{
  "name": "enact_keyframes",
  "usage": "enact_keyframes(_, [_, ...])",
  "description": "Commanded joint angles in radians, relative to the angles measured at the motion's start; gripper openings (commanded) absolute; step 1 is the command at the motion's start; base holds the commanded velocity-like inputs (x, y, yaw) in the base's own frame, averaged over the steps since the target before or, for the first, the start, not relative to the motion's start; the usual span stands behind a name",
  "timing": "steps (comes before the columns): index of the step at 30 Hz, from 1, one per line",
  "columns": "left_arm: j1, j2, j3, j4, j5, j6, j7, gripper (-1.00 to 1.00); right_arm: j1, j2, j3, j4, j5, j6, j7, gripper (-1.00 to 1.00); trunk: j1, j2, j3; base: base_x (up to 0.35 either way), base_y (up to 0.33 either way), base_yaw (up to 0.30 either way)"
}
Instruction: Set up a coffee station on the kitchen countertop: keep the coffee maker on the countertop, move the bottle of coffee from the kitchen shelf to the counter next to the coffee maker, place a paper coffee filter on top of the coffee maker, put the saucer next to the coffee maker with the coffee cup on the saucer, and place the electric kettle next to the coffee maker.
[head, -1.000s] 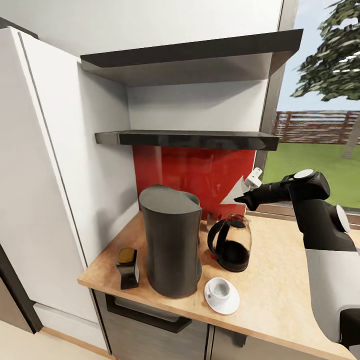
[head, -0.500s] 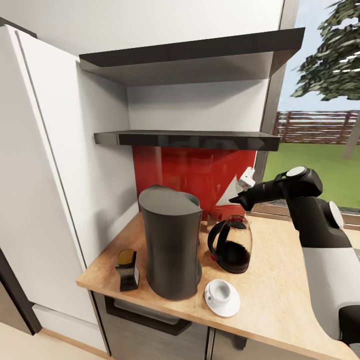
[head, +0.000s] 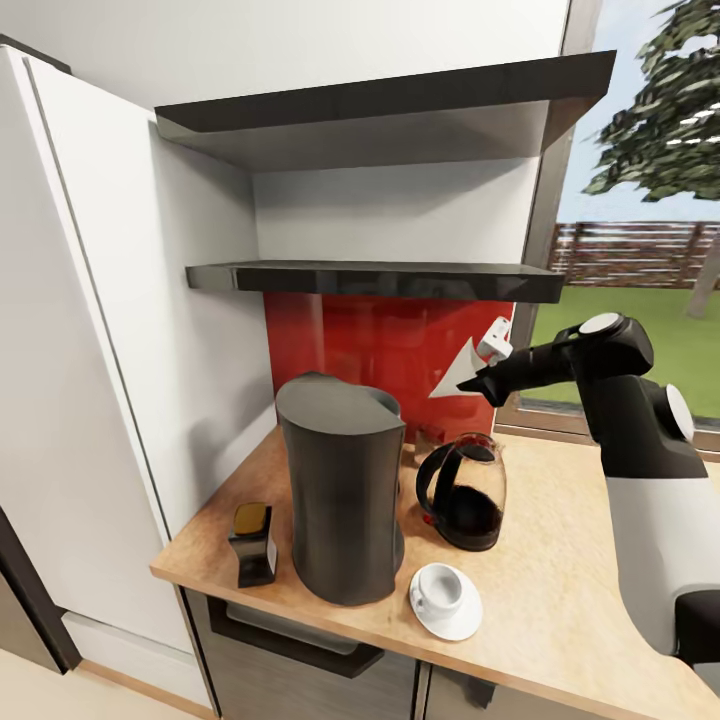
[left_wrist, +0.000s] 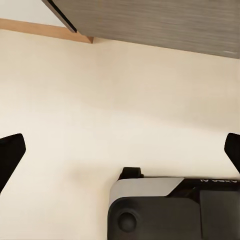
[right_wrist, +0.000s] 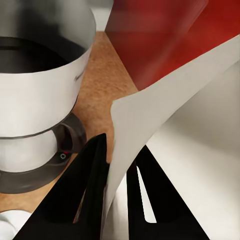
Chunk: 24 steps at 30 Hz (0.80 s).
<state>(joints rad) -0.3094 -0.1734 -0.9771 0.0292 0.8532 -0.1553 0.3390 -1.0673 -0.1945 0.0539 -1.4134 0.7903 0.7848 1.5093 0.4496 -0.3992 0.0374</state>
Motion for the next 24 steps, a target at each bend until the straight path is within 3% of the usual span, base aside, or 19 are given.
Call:
enact_keyframes(1, [-0.001,-0.001,-0.008,0.003,0.008,-0.004,0.000,1.00,-0.001,0.000,0.001,-0.001,0.007,0.014,0.008,-1.00,0.000,-0.001,-0.001,0.000,0.027,0.000])
enact_keyframes(24, [-0.001,-0.001,-0.009,0.003,0.007,-0.004,0.000,1.00,-0.002,0.004,0.001,0.002,0.006,0.014,0.008,-1.00,0.000,-0.001,-0.001,-0.028,0.063,0.000])
